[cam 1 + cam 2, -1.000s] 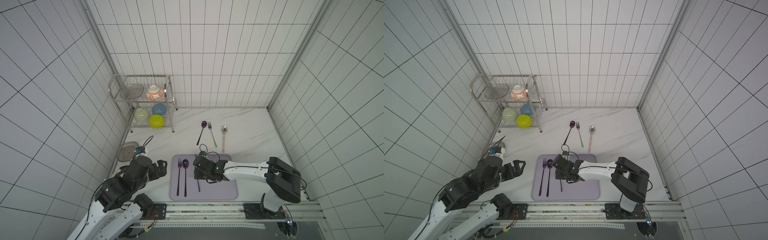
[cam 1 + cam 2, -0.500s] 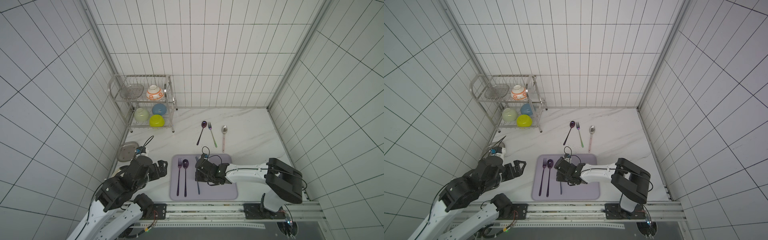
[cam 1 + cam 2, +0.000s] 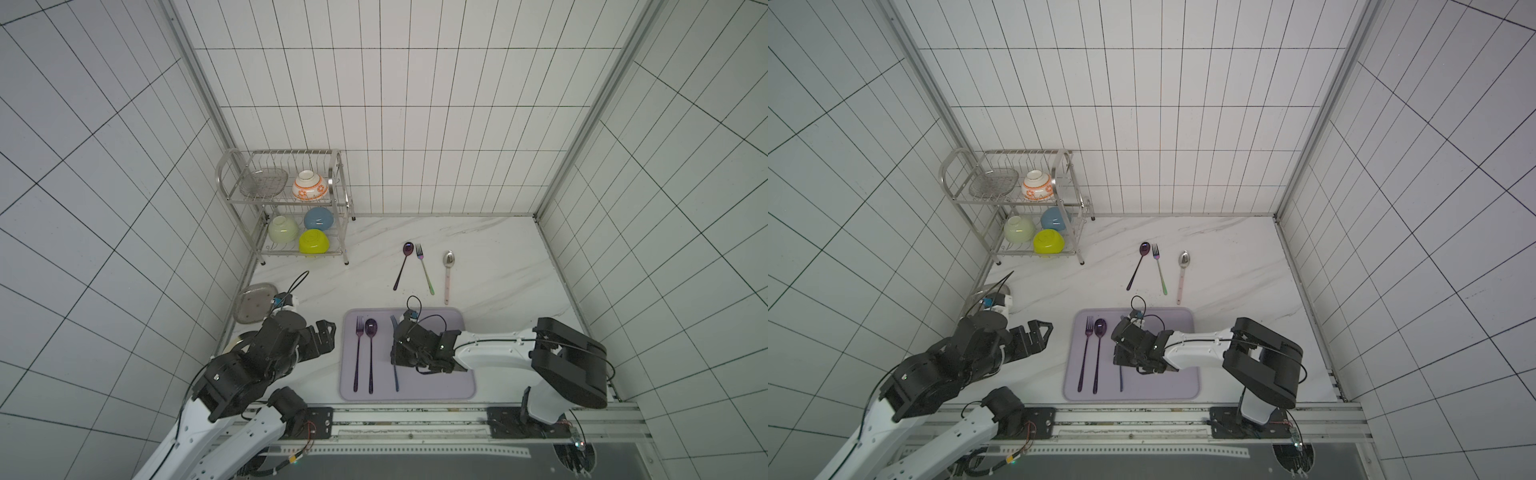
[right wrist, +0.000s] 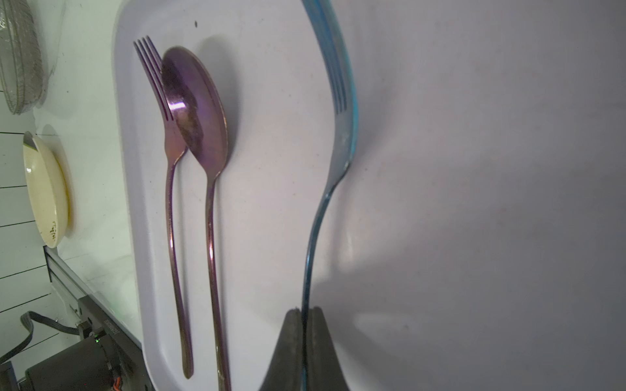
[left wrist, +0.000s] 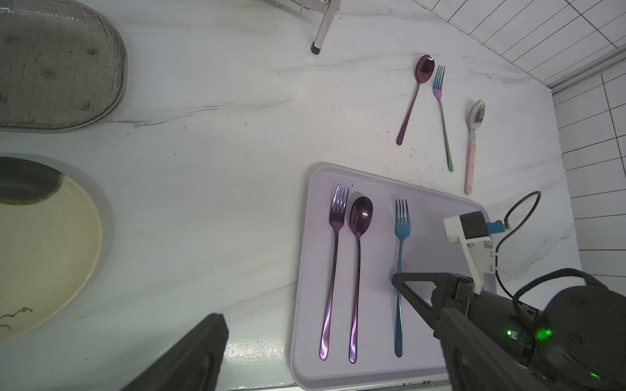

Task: Set the spoon and fork side by side
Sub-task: Place the fork on the tray.

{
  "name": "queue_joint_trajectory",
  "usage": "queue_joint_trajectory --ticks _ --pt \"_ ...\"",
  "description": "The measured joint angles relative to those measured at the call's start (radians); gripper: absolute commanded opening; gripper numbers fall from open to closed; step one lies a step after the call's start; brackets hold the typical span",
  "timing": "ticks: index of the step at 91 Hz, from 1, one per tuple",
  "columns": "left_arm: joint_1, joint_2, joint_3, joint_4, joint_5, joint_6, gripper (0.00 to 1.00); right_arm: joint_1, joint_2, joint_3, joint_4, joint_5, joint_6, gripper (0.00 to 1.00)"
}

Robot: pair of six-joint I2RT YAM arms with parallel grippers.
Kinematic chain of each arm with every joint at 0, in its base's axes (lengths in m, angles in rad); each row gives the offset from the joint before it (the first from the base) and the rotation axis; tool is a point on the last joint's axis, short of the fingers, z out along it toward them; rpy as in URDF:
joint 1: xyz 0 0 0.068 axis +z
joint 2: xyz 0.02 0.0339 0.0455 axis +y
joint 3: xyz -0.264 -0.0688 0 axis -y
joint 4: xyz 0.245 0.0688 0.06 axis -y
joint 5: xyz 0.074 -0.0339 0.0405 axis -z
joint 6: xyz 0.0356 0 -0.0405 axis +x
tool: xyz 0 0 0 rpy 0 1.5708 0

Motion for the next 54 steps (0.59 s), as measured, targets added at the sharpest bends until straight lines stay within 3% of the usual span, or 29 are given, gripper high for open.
queue_joint_trajectory --ticks 54 --pt "0.0 0.005 0.0 0.0 0.0 0.0 0.98 -0.001 -0.04 -0.029 -0.027 0.005 0.021 0.18"
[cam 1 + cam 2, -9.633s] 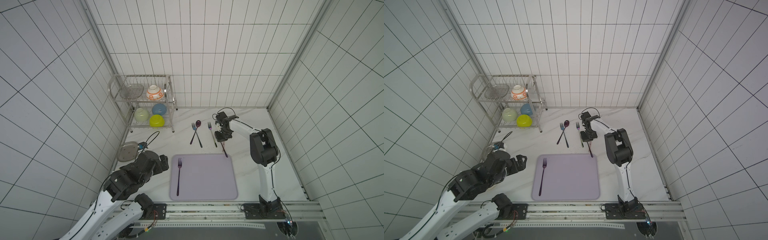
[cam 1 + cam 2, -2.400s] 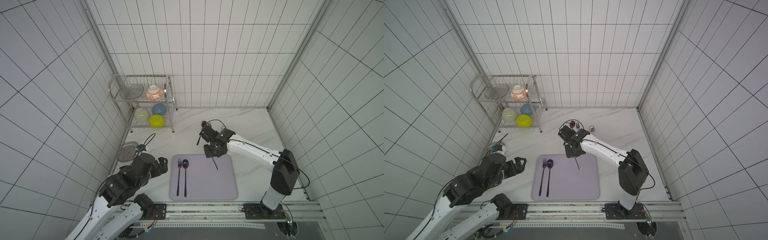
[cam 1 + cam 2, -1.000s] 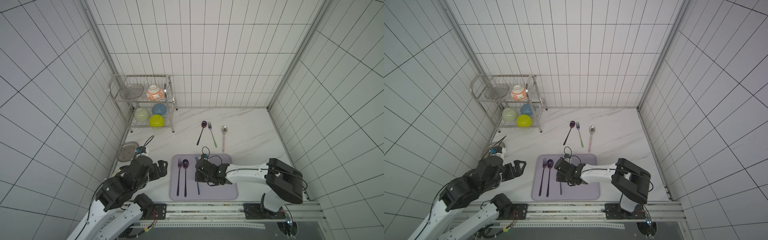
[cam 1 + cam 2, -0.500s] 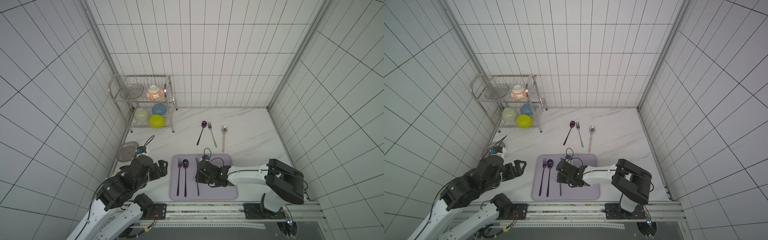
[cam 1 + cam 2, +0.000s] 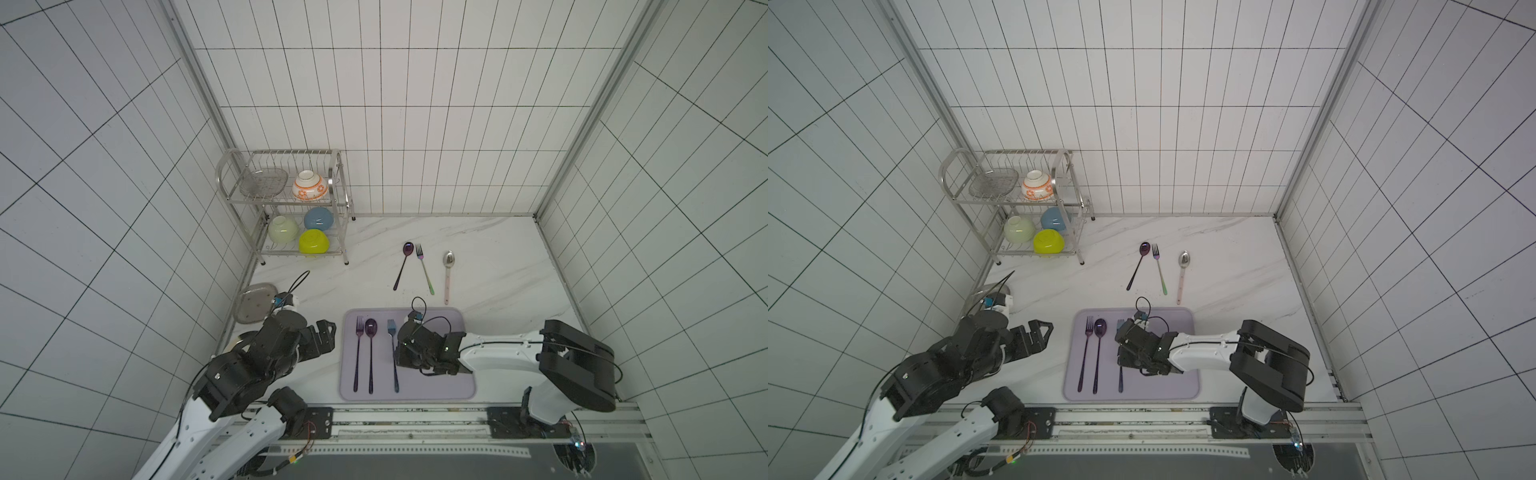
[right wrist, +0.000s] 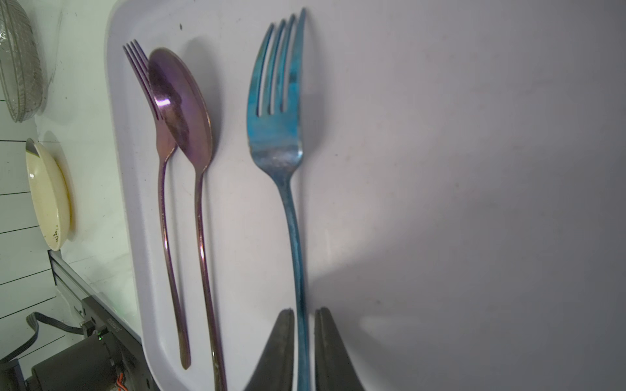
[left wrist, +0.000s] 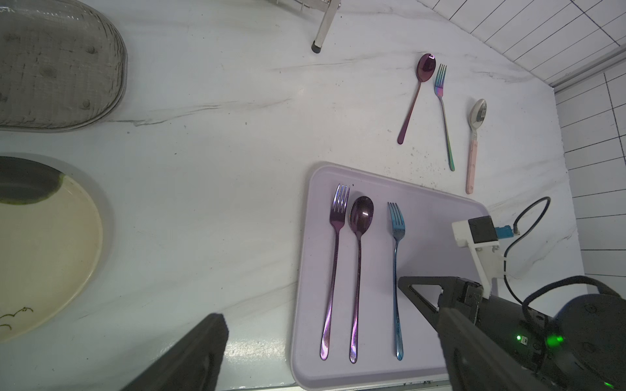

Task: Set the spoon and fork side by side
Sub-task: Place the fork on the tray, then pick up the fork from the tray.

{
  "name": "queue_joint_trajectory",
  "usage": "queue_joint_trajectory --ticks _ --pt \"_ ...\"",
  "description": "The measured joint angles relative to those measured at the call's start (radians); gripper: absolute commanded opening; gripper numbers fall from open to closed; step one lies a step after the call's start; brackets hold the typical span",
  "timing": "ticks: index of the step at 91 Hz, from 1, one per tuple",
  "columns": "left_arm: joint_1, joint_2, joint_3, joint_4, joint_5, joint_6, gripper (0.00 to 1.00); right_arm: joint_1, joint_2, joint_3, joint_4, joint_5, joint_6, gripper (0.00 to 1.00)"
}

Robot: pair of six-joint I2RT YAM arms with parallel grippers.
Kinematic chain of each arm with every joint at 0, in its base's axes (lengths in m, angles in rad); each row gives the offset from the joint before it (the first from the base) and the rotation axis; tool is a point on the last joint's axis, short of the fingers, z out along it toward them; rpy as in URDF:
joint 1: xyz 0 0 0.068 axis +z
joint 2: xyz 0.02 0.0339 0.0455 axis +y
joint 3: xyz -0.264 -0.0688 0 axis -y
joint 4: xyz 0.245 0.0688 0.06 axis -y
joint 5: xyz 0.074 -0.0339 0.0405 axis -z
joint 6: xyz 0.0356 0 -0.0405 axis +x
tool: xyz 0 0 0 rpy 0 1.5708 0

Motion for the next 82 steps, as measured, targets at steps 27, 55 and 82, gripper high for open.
queue_joint_trajectory --ticks 27,55,82 --pt "0.0 0.0 0.0 0.0 0.0 0.0 0.98 0.01 -0.012 0.11 -0.208 0.038 -0.055 0.31" --pt "0.0 0.0 0.0 0.0 0.0 0.0 0.98 0.058 0.099 0.427 -0.492 0.117 -0.153 0.33" --pt "0.0 -0.005 0.0 0.0 0.0 -0.008 0.98 0.045 0.188 0.446 -0.616 0.145 -0.158 0.34"
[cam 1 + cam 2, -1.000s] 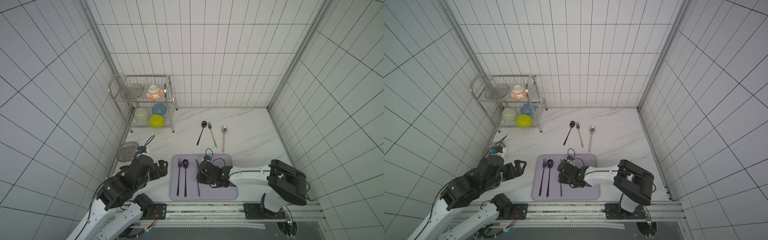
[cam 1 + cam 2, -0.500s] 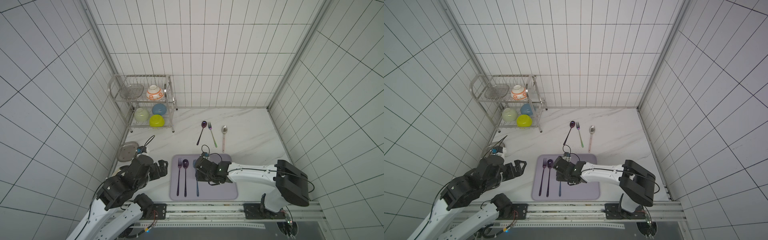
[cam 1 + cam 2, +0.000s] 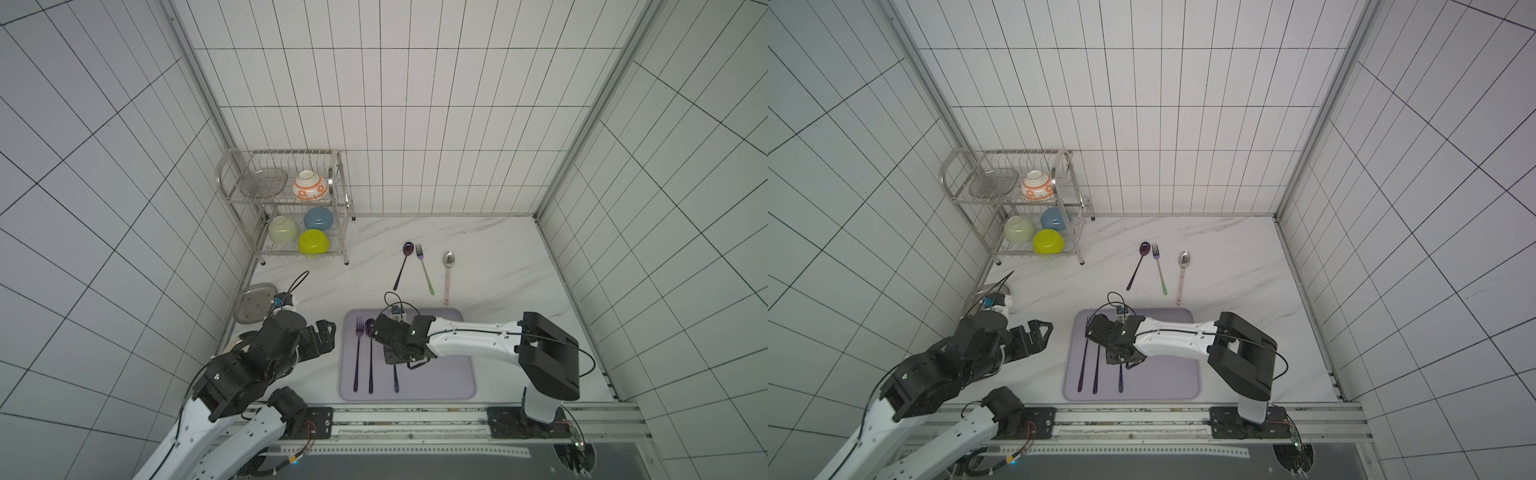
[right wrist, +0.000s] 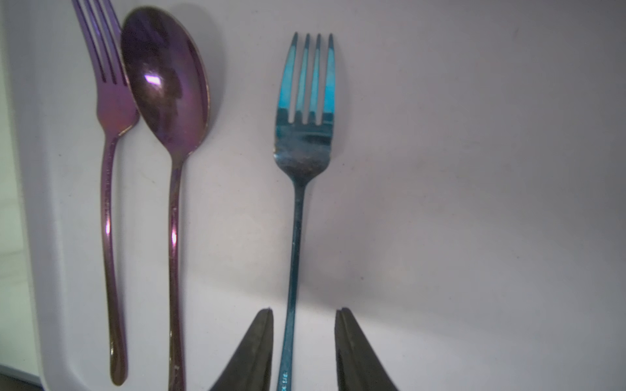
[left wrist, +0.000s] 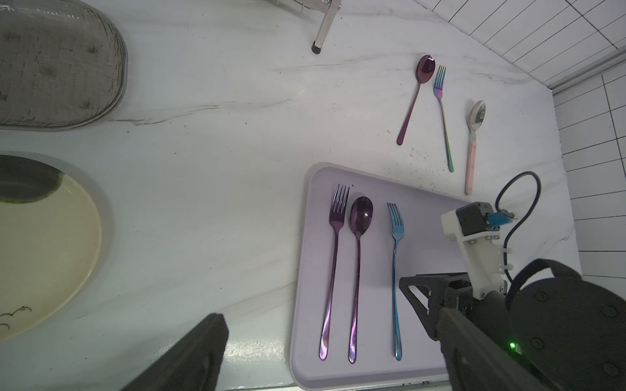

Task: Set the spoon and fork side by side
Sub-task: Pick up the fork from the tray.

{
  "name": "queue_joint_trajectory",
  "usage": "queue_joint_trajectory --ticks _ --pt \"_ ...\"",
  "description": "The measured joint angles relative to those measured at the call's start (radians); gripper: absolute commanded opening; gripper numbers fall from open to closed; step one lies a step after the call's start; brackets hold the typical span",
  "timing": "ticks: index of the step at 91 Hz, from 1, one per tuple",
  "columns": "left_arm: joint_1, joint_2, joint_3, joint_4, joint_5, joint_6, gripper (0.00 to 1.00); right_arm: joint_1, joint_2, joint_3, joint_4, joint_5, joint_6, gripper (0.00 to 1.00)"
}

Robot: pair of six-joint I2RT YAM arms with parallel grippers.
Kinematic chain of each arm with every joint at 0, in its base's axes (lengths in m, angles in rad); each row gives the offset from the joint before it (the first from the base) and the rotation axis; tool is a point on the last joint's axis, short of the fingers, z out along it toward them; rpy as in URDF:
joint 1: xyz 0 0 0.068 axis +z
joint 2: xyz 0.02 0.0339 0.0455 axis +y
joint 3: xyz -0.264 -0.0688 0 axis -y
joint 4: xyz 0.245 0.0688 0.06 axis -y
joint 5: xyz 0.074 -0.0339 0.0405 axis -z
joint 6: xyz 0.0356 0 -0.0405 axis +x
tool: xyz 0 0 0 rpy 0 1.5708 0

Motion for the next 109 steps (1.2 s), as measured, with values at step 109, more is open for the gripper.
queue_joint_trajectory --ticks 109 --pt "0.0 -0.006 0.0 -0.001 0.001 -0.022 0.98 -0.099 0.164 0.136 0.022 -0.044 0.006 0.14"
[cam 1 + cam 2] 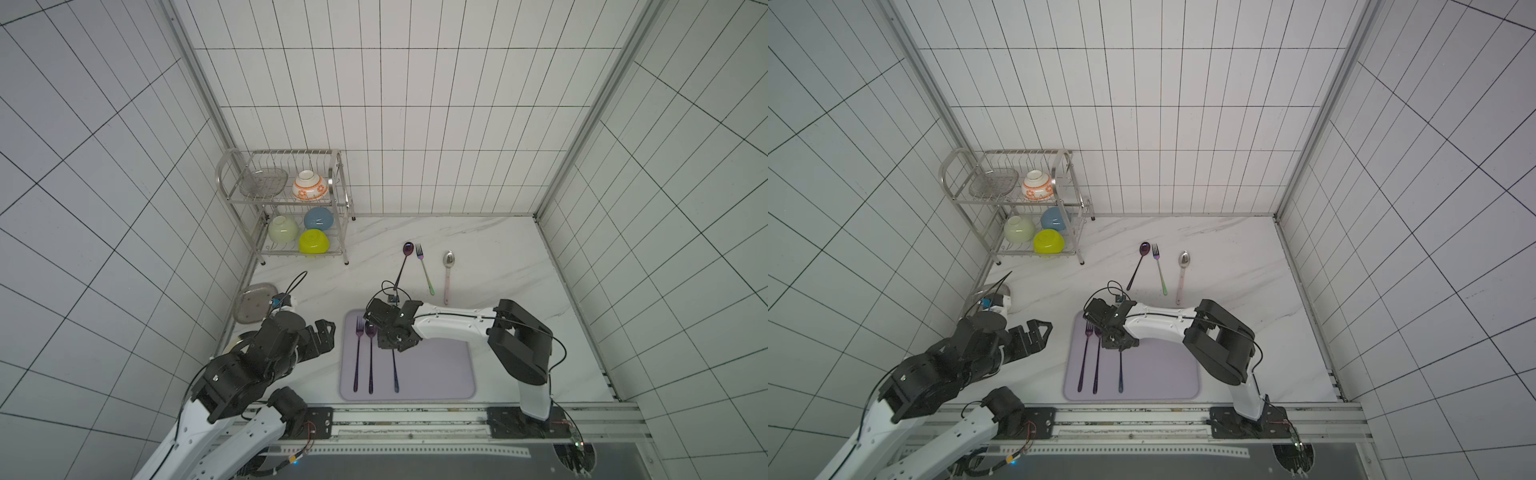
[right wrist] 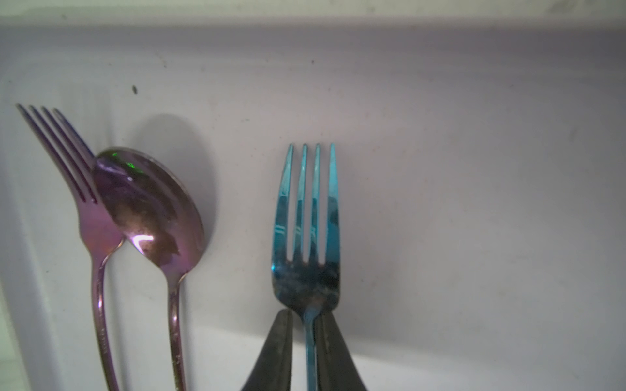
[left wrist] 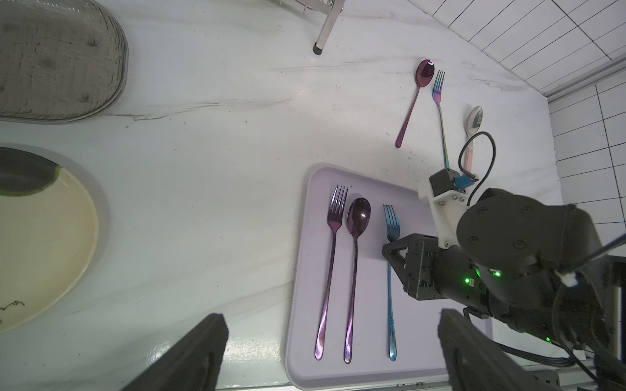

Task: Set the spoon and fork side by side
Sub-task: Pick up the fork from the tray.

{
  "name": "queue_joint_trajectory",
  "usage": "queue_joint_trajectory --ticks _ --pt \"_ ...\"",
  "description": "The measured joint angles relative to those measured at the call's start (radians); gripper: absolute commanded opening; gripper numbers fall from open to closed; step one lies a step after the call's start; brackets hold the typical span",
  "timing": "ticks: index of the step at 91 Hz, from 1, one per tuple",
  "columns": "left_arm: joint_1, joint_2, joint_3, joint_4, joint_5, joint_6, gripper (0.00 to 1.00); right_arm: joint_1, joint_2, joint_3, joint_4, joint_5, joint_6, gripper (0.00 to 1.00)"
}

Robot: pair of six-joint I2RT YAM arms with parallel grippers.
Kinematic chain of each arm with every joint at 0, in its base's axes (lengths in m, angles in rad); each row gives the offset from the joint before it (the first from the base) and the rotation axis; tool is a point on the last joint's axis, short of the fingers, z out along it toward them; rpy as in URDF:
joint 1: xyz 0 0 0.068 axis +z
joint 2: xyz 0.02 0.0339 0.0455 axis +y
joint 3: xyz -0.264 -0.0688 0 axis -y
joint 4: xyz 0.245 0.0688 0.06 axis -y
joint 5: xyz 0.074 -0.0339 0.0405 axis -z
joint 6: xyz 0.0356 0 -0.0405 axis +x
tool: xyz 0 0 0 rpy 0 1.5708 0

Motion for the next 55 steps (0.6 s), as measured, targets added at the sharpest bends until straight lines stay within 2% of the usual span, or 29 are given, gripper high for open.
queue_joint_trajectory --ticks 16,28,43,55 --pt "0.0 0.0 0.0 0.0 0.014 0.001 0.98 -0.01 0.0 -0.003 0.009 -0.003 0.011 0.0" --pt "0.0 0.0 -0.001 0.002 0.045 0.002 0.98 -0.025 -0.028 -0.045 0.056 -0.018 0.012 0.0" --pt "0.0 0.0 -0.016 0.039 0.119 0.004 0.98 -0.074 -0.159 -0.228 0.186 -0.072 -0.022 0.0" --pt "0.0 -0.001 -0.057 0.116 0.24 0.005 0.99 -0.136 -0.313 -0.388 0.326 -0.171 -0.069 0.0"
